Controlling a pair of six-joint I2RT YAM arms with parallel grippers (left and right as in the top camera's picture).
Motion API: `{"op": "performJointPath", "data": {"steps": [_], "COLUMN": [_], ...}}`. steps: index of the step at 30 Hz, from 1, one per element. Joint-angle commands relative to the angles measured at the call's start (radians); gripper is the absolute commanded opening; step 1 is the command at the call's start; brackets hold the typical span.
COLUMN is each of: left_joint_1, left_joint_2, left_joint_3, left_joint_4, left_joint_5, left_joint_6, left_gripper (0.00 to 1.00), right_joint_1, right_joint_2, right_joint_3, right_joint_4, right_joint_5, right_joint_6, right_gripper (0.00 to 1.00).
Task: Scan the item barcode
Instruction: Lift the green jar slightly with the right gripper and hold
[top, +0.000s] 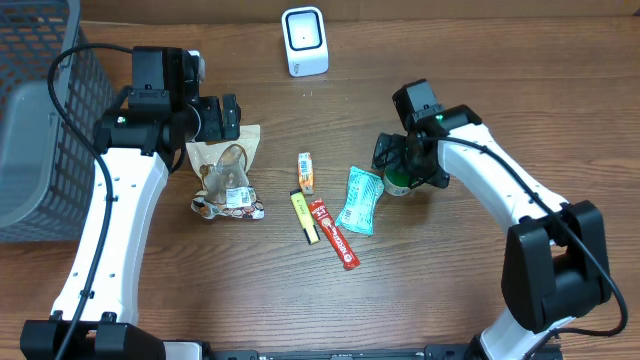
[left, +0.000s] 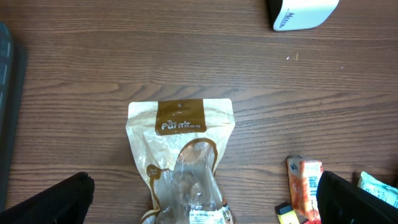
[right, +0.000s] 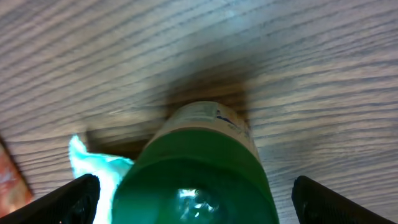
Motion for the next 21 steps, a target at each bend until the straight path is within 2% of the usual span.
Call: {"op": "performJointPath", "data": {"steps": [1,7,14,21], "left_joint_1": [-0.001,-0.001,-0.001,-0.001], "left_joint_2": [0.007,0.007,0.007,0.007], "left_joint_3": [0.006,0.006,0.006,0.006], "left_joint_4": [0.003,0.003,0.003,0.003], "left_joint_5": [0.004,0.004,0.004,0.004], "left_joint_6": [-0.006,-0.006,-0.006,-0.006], "left_gripper": [1.00,1.00,1.00,1.00], "right_joint_1": [0.004,0.000,-0.040,-0.062], "right_joint_2": [-0.004,-0.004,-0.004,-0.004], "right_joint_3": [-0.037,-0.051,-0.025,0.000], "right_joint_4": [0.034,0.047,0.011,-0.025], "right_joint_5": [0.040,0.115,0.113,0.045], "right_joint_6": [0.000,0.000,-0.001,-0.042], "right_gripper": [1.00,0.97,0.84,0.84]}}
